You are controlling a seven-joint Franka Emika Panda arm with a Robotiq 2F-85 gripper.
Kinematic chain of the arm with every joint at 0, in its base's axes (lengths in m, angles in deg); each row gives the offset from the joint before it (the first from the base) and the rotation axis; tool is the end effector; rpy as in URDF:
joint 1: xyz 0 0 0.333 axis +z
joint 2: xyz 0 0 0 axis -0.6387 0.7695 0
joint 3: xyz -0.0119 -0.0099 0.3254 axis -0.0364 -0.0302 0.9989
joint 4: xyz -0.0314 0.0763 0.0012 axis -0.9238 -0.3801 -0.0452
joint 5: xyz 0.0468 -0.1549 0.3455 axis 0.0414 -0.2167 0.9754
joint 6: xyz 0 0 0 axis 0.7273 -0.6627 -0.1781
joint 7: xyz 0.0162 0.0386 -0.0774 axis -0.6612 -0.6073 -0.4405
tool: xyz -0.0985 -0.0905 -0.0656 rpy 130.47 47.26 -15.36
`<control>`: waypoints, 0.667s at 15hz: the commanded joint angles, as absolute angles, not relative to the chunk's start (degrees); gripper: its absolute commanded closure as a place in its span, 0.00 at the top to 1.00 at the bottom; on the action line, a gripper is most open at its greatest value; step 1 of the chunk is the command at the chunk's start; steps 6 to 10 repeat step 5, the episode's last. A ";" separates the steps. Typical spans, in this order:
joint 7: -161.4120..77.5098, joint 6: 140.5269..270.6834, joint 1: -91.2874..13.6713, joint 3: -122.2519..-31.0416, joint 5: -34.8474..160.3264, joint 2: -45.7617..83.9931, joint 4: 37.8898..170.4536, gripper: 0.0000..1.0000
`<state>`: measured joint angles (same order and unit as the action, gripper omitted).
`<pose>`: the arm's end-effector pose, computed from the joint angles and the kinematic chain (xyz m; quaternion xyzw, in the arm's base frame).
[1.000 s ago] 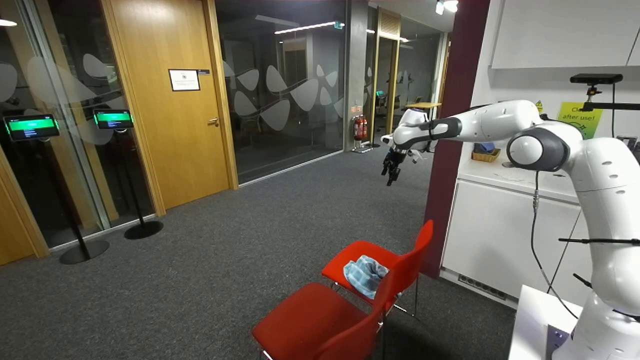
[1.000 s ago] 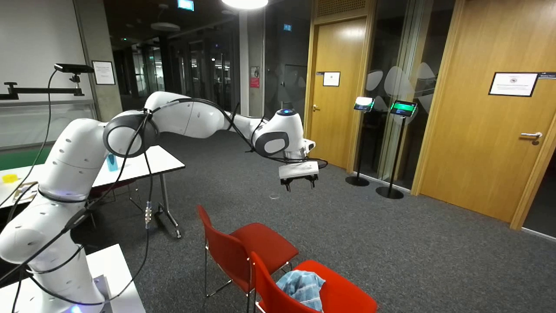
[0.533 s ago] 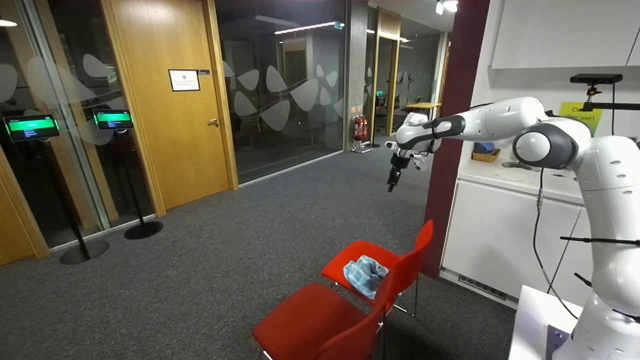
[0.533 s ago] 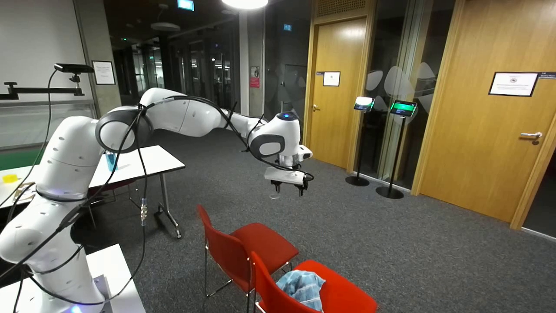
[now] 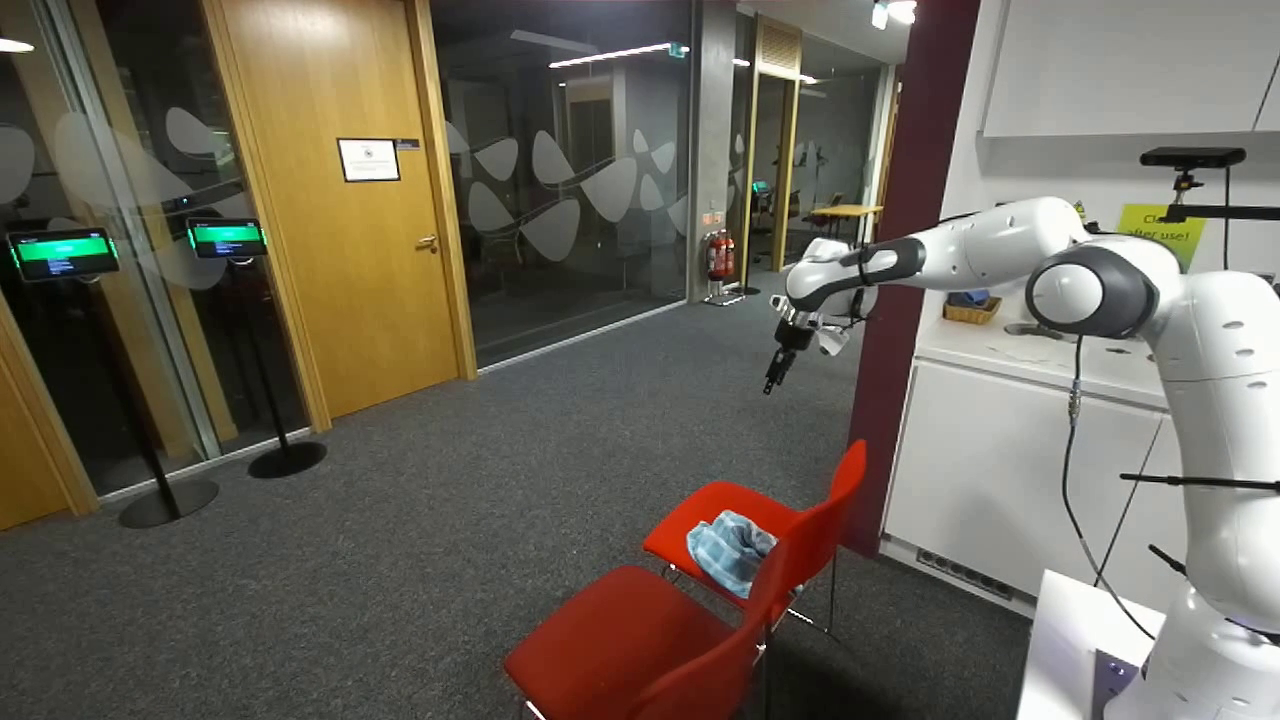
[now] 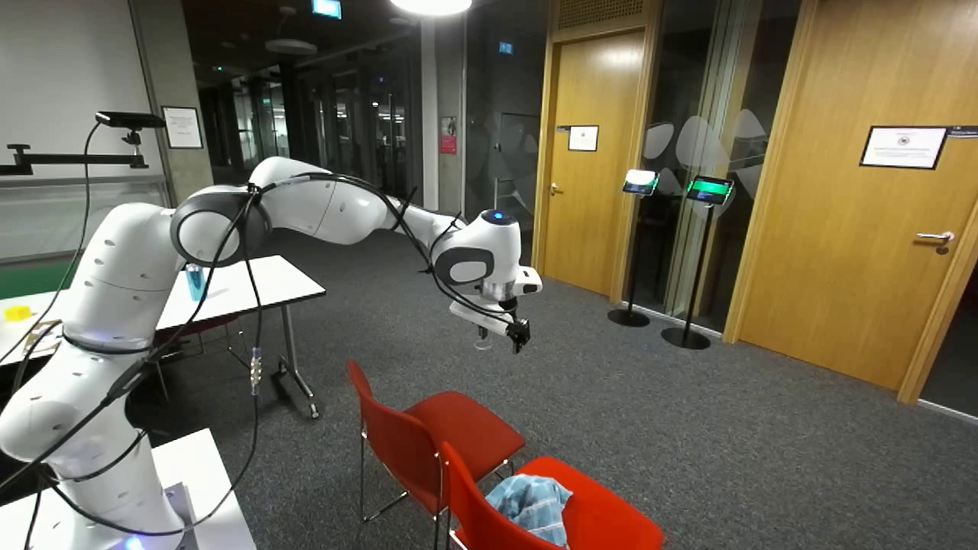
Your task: Pick up the cloth and put it on the seat of the chair
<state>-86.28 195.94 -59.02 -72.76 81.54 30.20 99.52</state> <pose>0.6746 -0.2167 0.3694 -0.9837 -0.1061 -0.1308 0.0627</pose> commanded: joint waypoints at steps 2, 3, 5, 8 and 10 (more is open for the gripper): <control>-86.33 196.26 -58.89 -72.75 81.77 30.18 99.73 1.00; -86.33 196.39 -58.89 -72.75 81.79 30.11 99.88 1.00; -86.34 196.46 -58.89 -72.77 81.82 29.92 100.06 1.00; -86.34 196.46 -58.89 -72.77 81.82 29.92 100.06 1.00; -86.34 196.46 -58.89 -72.77 81.82 29.92 100.06 1.00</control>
